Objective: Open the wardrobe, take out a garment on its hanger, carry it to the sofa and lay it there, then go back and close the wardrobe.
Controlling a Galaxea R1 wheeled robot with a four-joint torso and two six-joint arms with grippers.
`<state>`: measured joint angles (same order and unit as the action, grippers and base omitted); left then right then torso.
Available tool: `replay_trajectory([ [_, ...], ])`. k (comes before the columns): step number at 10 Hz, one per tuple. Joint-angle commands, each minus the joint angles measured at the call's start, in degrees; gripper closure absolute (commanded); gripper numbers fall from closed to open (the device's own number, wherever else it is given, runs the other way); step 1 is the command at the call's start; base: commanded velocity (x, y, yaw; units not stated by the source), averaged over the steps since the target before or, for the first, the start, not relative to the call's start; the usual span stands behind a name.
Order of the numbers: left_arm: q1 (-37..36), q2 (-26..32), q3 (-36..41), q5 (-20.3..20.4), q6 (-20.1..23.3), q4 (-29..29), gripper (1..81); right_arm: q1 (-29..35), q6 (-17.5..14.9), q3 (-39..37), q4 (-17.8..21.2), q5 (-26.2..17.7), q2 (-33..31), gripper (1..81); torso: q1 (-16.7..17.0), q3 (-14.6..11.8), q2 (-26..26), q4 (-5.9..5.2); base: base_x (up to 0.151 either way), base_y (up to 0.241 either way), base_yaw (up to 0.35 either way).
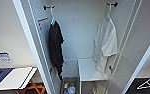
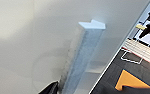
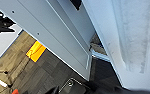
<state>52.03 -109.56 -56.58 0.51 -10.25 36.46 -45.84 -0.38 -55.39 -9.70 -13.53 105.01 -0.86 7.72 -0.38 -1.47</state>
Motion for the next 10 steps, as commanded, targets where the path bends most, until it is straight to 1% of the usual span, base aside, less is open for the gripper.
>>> replay_trajectory([
  [1,8.65,2.14,12.90,-0.88,-0.12,-3.33,1.0,4.74,-0.41,0.21,1.09,-1.06,-3.90,1.0,0.00,0.00,0.00,0.00,0.000,0.000,0.000],
  [2,10.24,2.76,11.67,0.45,0.05,-3.33,1.0,4.47,-0.41,-0.23,1.09,-1.06,-4.17,1.0,0.00,-0.02,0.00,0.00,0.000,0.000,0.000],
  [4,12.79,3.54,9.91,0.80,1.02,-3.41,1.0,3.60,-0.41,-1.37,1.09,-1.06,-5.13,1.0,0.00,-0.02,0.00,0.00,0.000,0.000,0.000],
  [5,14.27,3.55,8.16,1.68,1.11,-3.42,1.0,3.07,-0.41,-2.33,1.09,-1.06,-5.48,1.0,0.15,-0.02,-0.07,-0.02,0.000,0.000,0.000],
  [7,17.36,2.06,3.59,5.64,1.11,-3.50,1.0,0.27,-0.33,-4.88,1.44,-0.53,-4.87,1.0,0.39,-0.09,-0.20,-0.02,0.000,0.000,0.000],
  [9,20.00,-2.24,-1.94,7.13,0.76,-4.03,1.0,-3.25,0.29,-9.97,2.32,0.26,-0.58,1.0,0.41,-0.09,-0.20,-0.02,0.000,0.000,0.000],
  [10,20.53,-4.35,-5.19,8.97,0.41,-4.38,1.0,-5.97,0.81,-13.04,2.49,2.36,2.15,1.0,0.46,-0.11,-0.22,-0.02,0.000,0.000,0.000],
])
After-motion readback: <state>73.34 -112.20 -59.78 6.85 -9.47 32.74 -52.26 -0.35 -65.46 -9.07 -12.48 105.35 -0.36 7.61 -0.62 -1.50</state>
